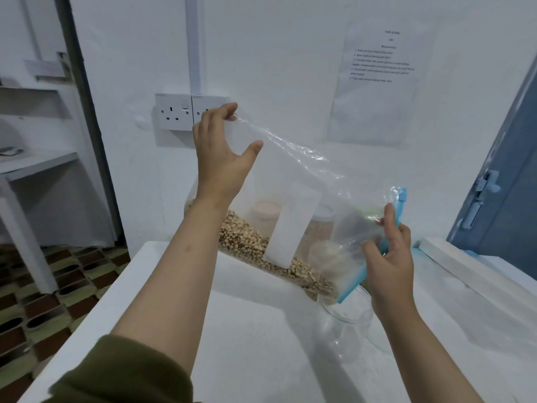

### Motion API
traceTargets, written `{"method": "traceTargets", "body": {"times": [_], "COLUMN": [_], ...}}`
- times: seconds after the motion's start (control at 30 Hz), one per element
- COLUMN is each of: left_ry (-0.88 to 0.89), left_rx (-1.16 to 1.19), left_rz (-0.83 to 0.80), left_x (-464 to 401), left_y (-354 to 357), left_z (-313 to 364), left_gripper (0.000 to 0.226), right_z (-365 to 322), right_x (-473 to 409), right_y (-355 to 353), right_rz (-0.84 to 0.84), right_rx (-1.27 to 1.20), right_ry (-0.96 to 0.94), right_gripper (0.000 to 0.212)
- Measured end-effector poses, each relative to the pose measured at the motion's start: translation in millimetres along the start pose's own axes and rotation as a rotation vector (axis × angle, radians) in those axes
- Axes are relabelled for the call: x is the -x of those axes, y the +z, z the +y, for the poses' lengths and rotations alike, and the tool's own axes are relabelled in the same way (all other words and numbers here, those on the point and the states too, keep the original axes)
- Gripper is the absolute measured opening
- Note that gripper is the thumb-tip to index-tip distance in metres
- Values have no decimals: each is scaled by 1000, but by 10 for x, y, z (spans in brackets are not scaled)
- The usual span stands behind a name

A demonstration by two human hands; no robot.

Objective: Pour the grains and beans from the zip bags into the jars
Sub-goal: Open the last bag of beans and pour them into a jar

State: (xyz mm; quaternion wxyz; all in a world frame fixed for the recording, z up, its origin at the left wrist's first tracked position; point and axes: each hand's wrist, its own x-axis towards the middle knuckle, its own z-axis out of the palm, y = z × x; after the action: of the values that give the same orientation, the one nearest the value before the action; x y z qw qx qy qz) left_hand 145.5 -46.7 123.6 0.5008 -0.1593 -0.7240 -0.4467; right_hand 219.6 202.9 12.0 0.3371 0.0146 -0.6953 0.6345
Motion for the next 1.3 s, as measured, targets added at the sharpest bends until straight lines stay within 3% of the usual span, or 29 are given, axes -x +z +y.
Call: {"method": "traceTargets", "body": {"times": [1.3], "left_ry": [77], "left_rx": [-14], "left_rz": [-15], "left_x": [58], "left_y": [103], "left_z": [105], "left_gripper": [62], "right_z": [201], "right_x": [63], "right_y": [-133], "right_rz": [40], "right_rx": [131], "right_ry": [-21], "right_gripper": [72]}}
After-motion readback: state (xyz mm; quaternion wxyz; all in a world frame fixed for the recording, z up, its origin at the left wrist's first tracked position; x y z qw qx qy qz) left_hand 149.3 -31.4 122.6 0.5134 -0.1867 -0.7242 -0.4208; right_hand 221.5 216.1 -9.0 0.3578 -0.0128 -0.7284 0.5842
